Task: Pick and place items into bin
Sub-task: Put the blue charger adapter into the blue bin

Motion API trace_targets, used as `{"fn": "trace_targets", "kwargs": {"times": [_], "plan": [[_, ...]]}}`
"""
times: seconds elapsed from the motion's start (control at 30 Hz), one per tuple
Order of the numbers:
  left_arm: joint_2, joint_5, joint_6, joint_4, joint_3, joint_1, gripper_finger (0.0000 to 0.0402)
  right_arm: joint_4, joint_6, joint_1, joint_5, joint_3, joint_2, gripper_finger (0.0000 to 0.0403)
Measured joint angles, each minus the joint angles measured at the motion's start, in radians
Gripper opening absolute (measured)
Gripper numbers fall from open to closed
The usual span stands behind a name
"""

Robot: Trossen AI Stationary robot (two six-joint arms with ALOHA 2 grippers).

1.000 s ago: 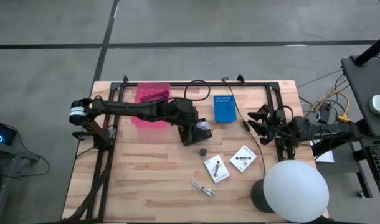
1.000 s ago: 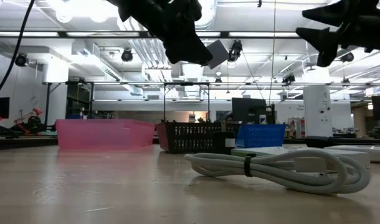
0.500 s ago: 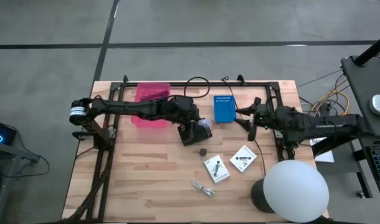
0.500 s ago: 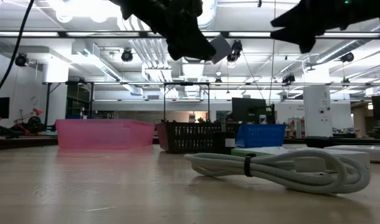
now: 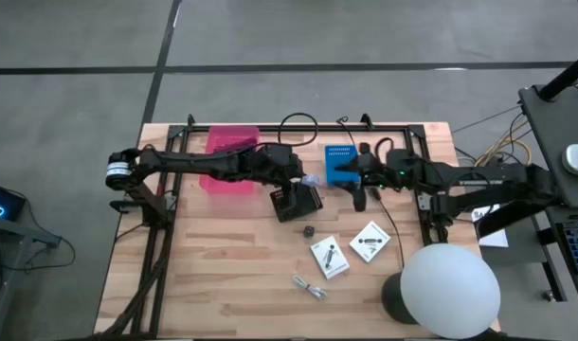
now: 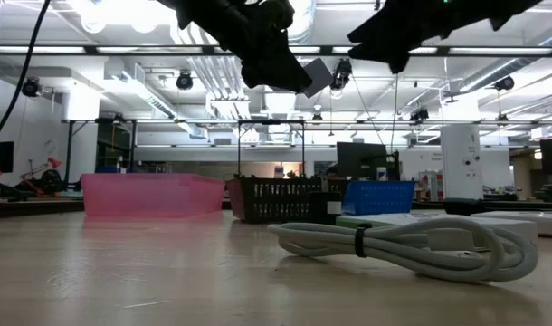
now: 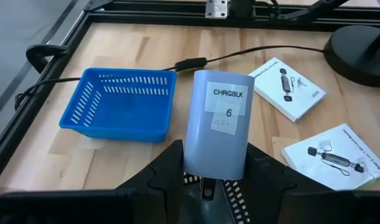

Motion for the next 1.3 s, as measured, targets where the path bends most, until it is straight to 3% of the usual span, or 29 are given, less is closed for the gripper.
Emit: {"fn": "trace_targets", "kwargs": {"times": [0.33,0.73,1.3], "plan": [[-0.001,0.001,0.0,-0.003,0.0,0.002,0.0107,-0.084,-0.1,-0.008,-0.079,0.14,0.171,0.0235],[-0.001,0.002,0.008,-0.002,0.0,0.003,0.0107,-0.239,-0.201,-0.009,-0.074,0.288,0.304,0.0269],[-0.021,-0.002,0.034,0.001,0.0,0.003,0.0107,-0.339,-0.25,-0.043,-0.075,0.361,0.347,0.0183]]}}
